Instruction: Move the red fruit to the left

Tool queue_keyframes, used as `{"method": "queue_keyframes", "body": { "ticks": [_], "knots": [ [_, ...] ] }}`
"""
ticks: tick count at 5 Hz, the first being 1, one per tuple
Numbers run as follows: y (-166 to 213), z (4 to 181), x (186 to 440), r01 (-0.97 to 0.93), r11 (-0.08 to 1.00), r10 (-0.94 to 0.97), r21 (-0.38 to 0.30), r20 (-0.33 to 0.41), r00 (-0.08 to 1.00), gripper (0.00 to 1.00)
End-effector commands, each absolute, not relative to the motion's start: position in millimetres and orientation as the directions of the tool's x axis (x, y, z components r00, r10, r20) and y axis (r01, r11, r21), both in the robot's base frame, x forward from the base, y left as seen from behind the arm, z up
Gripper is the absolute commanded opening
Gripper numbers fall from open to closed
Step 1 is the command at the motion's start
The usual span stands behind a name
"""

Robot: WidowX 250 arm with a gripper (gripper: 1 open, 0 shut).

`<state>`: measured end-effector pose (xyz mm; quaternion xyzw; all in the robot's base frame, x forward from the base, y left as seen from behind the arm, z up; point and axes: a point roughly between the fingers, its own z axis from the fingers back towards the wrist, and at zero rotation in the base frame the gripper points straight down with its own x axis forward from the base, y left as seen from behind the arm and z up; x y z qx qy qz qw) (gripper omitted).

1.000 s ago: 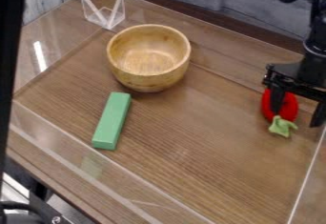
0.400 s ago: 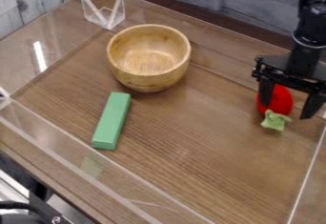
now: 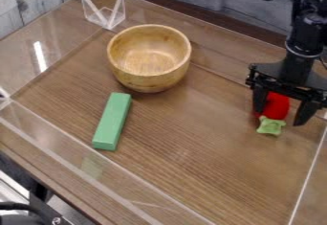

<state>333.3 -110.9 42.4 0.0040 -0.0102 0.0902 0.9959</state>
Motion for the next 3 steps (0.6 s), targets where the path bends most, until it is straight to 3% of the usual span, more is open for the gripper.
{"method": "queue_keyframes", "body": {
  "ticks": [1,2,3],
  "knots": [
    [-112,71.8,340,-0.213,0.976,0.216,-0.044,0.104,0.971,1.00],
    [-105,74.2,336,-0.263,0.964,0.267,-0.045,0.106,0.958,0.00],
    [-103,99.9,333,-0.247,0.966,0.255,-0.072,0.146,0.956,0.00]
  ]
}}
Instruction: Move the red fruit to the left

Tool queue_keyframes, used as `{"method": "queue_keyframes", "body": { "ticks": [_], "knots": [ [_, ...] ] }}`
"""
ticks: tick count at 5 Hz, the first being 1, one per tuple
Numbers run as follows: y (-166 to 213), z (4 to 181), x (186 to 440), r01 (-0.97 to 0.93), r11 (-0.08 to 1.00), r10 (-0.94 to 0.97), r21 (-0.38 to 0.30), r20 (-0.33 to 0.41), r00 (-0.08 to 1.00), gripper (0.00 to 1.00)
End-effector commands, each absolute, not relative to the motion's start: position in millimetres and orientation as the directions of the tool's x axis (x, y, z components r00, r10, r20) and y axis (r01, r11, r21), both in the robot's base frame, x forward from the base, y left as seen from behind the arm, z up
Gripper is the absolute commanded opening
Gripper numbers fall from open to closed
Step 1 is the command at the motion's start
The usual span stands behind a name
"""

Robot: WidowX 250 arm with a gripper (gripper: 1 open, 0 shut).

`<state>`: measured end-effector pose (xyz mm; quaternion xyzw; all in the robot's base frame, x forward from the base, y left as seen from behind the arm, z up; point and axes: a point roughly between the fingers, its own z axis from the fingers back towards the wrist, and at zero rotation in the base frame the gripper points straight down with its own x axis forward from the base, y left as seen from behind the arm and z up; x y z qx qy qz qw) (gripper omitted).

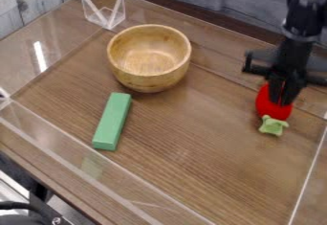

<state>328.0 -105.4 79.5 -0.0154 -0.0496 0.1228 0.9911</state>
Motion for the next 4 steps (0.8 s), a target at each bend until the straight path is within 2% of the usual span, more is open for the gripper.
{"method": "queue_keyframes", "body": {
  "ticks": [1,2,3,4],
  "knots": [
    [-90,134.2,327,-0.246,0.963,0.263,-0.109,0.191,0.946,0.00],
    [-60,152.4,323,-0.294,0.945,0.321,-0.144,0.229,0.919,0.00],
    [-78,149.9,324,-0.300,0.942,0.327,-0.147,0.223,0.918,0.00],
    [-91,133.1,325,-0.312,0.941,0.334,-0.131,0.204,0.920,1.00]
  ]
}}
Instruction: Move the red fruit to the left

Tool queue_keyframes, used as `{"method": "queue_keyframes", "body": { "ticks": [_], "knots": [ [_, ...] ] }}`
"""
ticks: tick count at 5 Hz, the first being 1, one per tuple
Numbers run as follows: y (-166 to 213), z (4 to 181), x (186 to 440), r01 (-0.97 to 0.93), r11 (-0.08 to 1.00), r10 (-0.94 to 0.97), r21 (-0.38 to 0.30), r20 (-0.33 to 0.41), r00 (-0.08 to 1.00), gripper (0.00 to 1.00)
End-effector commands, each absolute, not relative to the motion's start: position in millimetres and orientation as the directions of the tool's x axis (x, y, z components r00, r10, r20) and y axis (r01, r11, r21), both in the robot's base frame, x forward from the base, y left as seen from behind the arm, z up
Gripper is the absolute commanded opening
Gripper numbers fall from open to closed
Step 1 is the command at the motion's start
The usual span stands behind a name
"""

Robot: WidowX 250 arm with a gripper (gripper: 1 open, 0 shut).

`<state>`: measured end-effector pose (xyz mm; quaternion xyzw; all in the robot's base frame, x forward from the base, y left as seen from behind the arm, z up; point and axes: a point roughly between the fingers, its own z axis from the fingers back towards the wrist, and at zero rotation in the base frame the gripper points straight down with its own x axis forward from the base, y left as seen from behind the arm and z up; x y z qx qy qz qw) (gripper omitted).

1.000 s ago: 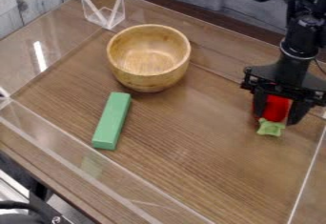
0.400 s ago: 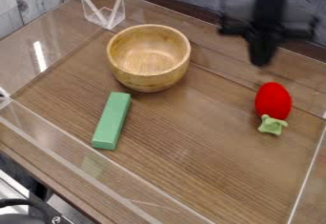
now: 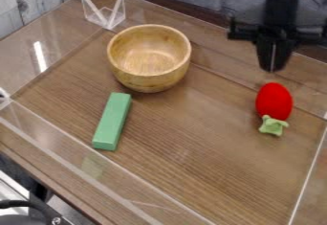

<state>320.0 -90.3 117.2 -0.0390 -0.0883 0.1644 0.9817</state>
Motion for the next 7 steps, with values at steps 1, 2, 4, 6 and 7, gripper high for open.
{"method": "queue_keyframes", "body": {
  "ticks": [1,2,4,6,7],
  "knots": [
    [-91,126.5,323,-0.337,0.933,0.357,-0.127,0.201,0.912,0.00],
    [-86,137.1,321,-0.358,0.923,0.382,-0.143,0.213,0.899,0.00],
    [-91,138.6,314,-0.431,0.887,0.459,-0.163,0.217,0.862,0.00],
    [-81,150.8,305,-0.556,0.807,0.590,-0.200,0.223,0.776,0.00],
    [-76,145.8,299,-0.523,0.829,0.557,-0.197,0.220,0.801,0.00]
  ]
}}
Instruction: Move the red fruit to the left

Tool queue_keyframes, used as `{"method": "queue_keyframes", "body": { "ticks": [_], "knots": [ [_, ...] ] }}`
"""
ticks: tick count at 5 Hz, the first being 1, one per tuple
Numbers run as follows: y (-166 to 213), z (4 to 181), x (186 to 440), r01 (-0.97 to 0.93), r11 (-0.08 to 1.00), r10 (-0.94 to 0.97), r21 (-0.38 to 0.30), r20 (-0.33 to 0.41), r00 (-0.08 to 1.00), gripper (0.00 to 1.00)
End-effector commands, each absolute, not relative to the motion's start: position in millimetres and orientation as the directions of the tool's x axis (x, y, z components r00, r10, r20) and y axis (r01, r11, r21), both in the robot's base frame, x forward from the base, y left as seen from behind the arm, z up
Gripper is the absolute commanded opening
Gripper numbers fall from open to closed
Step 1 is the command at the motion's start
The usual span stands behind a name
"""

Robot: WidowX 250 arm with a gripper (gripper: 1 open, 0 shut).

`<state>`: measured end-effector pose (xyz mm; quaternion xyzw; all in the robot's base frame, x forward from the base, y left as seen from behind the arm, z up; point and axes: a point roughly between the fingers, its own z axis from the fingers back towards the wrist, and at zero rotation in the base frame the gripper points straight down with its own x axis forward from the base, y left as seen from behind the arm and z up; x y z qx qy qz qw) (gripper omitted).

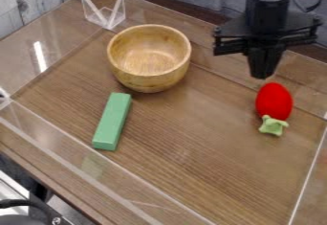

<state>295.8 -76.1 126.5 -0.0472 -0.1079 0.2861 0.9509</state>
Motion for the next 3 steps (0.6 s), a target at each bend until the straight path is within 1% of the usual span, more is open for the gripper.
{"method": "queue_keyframes", "body": {
  "ticks": [1,2,3],
  "knots": [
    [-68,152.2,294,-0.487,0.847,0.527,-0.212,0.221,0.821,0.00],
    [-85,150.1,304,-0.468,0.859,0.506,-0.205,0.217,0.834,0.00],
    [-100,153.6,314,-0.448,0.871,0.485,-0.199,0.212,0.849,0.00]
  ]
}}
